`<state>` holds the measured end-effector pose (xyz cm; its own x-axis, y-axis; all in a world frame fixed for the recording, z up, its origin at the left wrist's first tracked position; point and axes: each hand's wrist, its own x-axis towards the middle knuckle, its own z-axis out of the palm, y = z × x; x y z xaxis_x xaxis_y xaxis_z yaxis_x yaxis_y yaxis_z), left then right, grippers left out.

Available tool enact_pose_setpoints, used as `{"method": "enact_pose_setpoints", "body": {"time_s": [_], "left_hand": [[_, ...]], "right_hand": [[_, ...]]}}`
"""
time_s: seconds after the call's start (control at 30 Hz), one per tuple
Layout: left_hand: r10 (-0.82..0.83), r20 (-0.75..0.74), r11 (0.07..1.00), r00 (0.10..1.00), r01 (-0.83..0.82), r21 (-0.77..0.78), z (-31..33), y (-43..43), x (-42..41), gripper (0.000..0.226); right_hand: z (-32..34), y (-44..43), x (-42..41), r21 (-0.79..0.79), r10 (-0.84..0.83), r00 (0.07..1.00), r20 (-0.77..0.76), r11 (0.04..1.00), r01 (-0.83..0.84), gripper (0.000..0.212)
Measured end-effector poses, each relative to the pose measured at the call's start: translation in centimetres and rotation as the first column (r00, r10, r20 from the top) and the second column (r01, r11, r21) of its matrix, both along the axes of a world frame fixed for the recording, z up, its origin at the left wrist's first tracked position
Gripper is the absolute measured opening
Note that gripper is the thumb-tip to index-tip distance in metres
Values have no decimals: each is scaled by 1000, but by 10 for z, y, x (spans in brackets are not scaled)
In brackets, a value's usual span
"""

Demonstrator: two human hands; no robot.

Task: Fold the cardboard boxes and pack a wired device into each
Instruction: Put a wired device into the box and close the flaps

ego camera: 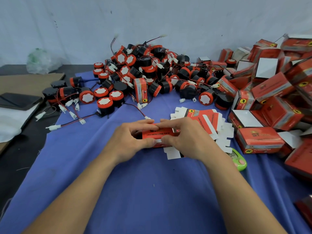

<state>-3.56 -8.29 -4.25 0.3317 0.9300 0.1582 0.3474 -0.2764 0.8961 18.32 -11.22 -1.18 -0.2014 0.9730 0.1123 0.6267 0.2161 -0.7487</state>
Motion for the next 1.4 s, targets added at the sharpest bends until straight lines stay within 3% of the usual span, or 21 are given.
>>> {"method": "enact_pose_setpoints", "body": {"time_s": [0.17, 0.23, 0.37, 0.47, 0.67, 0.83, 1.03, 1.4], "left_hand": [[2, -40, 1000, 999, -2, 17, 5, -2, 0, 30], [-36, -59, 999, 998, 35, -12, 6, -5, -1, 43], [-62, -93, 998, 994, 59, -29, 5, -7, -2, 63], [-39, -126, 999, 991, 41, 13, 5, -8, -1, 64], [-37, -174, 998, 984, 46, 47, 6, -7, -1, 88], [-46, -194, 997, 980, 56, 48, 5, -6, -1, 72], [-61, -15, 996, 998, 60, -65, 3, -1, 2, 46], [-92, 56, 986, 994, 99, -131, 4, -4, 2, 34]], "right_hand": [[0, -2, 3, 36, -21, 1000, 11, 999, 20, 38], [1, -5, 5, -7, -5, 1000, -4, 1000, 5, 37], [-5, -10, 5, -22, 3, 999, 32, 1000, -2, 65], [-8, -7, 3, 2, -41, 999, -4, 999, 41, 57], [-6, -7, 4, -36, -67, 990, -124, 997, 63, 39], [-11, -6, 2, -58, -116, 969, -217, 993, 106, 34], [-14, -3, 3, -42, -98, 967, -235, 995, 91, 32], [-11, -5, 8, -105, 0, 968, -250, 994, -27, 46]]}}
